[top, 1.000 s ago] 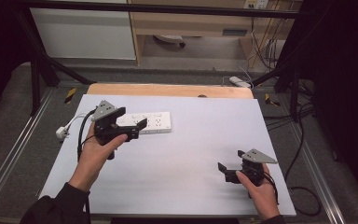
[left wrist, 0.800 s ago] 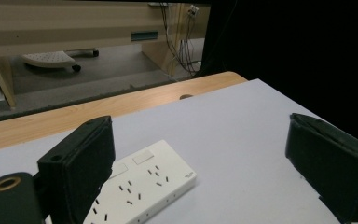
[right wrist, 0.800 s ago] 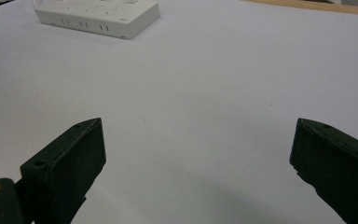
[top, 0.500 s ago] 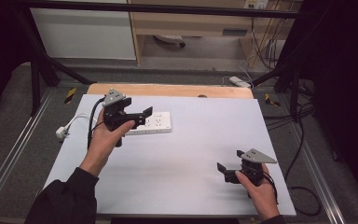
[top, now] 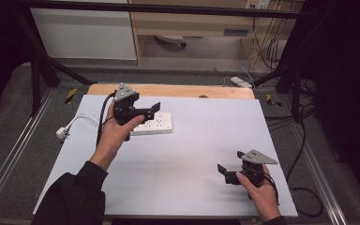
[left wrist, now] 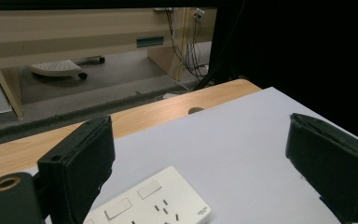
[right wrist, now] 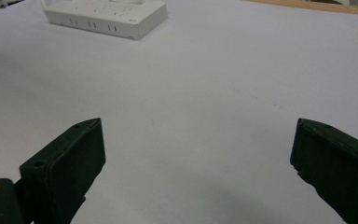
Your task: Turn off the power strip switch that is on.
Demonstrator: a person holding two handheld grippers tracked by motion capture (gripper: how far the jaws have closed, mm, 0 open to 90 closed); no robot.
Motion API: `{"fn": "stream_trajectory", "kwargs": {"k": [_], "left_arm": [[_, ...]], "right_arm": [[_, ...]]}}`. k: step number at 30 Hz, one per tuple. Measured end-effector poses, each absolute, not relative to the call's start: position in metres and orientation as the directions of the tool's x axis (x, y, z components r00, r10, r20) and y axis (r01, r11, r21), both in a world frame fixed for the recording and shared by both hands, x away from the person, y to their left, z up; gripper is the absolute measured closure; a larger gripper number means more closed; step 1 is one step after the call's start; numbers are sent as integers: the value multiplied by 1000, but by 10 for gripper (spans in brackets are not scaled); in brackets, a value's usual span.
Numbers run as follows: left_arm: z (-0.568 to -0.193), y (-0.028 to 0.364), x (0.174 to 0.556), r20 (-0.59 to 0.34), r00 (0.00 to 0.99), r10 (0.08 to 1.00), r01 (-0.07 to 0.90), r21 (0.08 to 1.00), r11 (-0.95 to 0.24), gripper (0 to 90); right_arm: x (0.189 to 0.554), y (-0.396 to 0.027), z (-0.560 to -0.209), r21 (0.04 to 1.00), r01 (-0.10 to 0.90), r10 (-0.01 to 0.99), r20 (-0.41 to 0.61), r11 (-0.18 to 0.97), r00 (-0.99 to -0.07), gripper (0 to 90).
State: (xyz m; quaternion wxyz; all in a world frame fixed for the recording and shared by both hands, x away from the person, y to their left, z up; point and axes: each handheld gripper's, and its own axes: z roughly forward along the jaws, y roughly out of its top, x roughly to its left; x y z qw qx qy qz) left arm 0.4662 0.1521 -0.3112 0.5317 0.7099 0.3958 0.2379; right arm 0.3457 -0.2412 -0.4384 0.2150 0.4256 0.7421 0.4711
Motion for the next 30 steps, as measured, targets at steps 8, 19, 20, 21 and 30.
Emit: {"fn": "stream_trajectory", "kwargs": {"k": [8, 19, 20, 21, 30], "left_arm": [[-316, 148, 477, -77, 567, 820, 320, 938, -134, 83], [-318, 147, 485, -74, 542, 837, 311, 943, -118, 112], [-319, 147, 486, -72, 540, 839, 311, 943, -119, 114], [-319, 146, 487, -71, 537, 841, 311, 943, -120, 116], [-323, 144, 493, -64, 521, 851, 321, 939, -126, 137]], "right_arm": [[346, -242, -438, 882, 430, 835, 84, 191, -544, 35], [345, -242, -437, 885, 428, 834, 92, 182, -544, 35], [345, -242, -437, 885, 429, 834, 92, 182, -544, 35], [345, -242, -437, 885, 429, 835, 92, 182, -543, 35], [345, -241, -437, 883, 434, 835, 96, 180, -542, 34]]}}
